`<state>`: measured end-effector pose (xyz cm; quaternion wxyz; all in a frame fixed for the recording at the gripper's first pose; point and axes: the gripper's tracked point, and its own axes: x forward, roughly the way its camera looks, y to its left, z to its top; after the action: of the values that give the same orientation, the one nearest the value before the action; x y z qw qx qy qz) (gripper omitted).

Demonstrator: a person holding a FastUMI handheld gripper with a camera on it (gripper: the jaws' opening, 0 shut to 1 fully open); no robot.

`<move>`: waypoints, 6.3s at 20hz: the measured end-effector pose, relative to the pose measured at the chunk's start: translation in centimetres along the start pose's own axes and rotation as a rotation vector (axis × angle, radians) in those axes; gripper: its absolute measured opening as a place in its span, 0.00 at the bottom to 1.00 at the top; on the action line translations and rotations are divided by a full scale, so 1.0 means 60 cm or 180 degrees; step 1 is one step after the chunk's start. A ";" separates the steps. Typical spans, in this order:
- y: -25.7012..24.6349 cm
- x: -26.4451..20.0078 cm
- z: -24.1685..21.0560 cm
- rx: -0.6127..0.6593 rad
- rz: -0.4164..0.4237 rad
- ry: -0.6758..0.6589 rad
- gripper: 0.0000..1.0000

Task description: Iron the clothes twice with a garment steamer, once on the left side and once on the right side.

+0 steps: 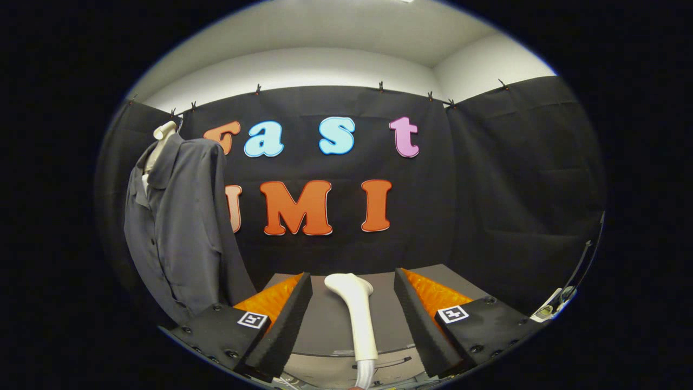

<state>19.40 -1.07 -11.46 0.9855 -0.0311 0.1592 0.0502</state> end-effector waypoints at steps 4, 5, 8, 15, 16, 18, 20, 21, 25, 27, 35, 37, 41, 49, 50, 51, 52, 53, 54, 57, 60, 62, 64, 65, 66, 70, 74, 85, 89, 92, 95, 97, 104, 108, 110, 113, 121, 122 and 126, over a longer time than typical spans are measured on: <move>-0.009 0.108 -0.085 0.0005 -0.0033 0.0515 0.98; -0.014 0.126 -0.100 0.0015 -0.0064 0.0605 0.98; -0.019 0.160 -0.147 0.0028 -0.0073 0.0916 0.98; -0.030 0.201 -0.245 0.0099 -0.0030 0.1447 0.99; -0.033 0.205 -0.257 0.0110 -0.0031 0.1509 0.99; -0.036 0.212 -0.269 0.0115 -0.0010 0.1551 0.95; -0.026 0.208 -0.272 0.0087 0.0095 0.1514 0.87; -0.016 0.208 -0.270 0.0093 0.0189 0.1447 0.84; -0.014 0.187 -0.275 0.0064 0.0217 0.1418 0.52; -0.014 0.184 -0.272 -0.0054 0.0109 0.1295 0.48; -0.026 0.135 -0.245 -0.0024 -0.0484 0.0861 0.48; -0.022 0.110 -0.220 -0.0011 -0.0619 0.0698 0.48; 0.008 0.034 -0.171 -0.0024 -0.0812 0.0354 0.48; 0.136 -0.134 -0.124 -0.0153 -0.1153 -0.0046 0.47; 0.160 -0.148 -0.115 -0.0139 -0.1117 -0.0095 0.47; 0.184 -0.163 -0.105 -0.0129 -0.1087 -0.0144 0.47; 0.206 -0.173 -0.095 -0.0138 -0.1069 -0.0181 0.47; 0.230 -0.181 -0.083 -0.0156 -0.1042 -0.0236 0.47; 0.254 -0.186 -0.069 -0.0186 -0.1009 -0.0298 0.47; 0.314 -0.197 -0.038 -0.0228 -0.0943 -0.0460 0.47; 0.376 -0.185 -0.015 -0.0195 -0.0845 -0.0548 0.47; 0.413 -0.173 -0.012 -0.0189 -0.0768 -0.0555 0.47; 0.451 -0.157 -0.005 -0.0172 -0.0668 -0.0557 0.47; 0.467 -0.149 0.000 -0.0185 -0.0641 -0.0565 0.47; 0.480 -0.139 0.003 -0.0217 -0.0620 -0.0565 0.47; 0.526 -0.099 0.001 -0.0295 -0.0533 -0.0480 0.47; 0.551 -0.068 -0.001 -0.0385 -0.0538 -0.0440 0.47; 0.585 -0.020 -0.021 -0.0450 -0.0494 -0.0272 0.47; 0.585 -0.023 -0.041 -0.0481 -0.0503 -0.0214 0.47; 0.588 -0.029 -0.066 -0.0458 -0.0493 -0.0159 0.47; 0.590 -0.036 -0.101 -0.0450 -0.0478 -0.0070 0.47; 0.586 -0.042 -0.122 -0.0445 -0.0502 -0.0019 0.47; 0.581 -0.055 -0.194 -0.0330 -0.0430 0.0141 0.47; 0.576 -0.067 -0.245 -0.0323 -0.0417 0.0262 0.47; 0.575 -0.072 -0.269 -0.0310 -0.0402 0.0330 0.47; 0.572 -0.081 -0.309 -0.0309 -0.0389 0.0428 0.47; 0.577 -0.104 -0.391 -0.0351 -0.0328 0.0675 0.47; 0.579 -0.105 -0.401 -0.0355 -0.0323 0.0707 0.47; 0.582 -0.118 -0.446 -0.0362 -0.0293 0.0855 0.48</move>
<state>0.58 30.90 -36.12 0.9532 -0.1005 0.2850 0.0093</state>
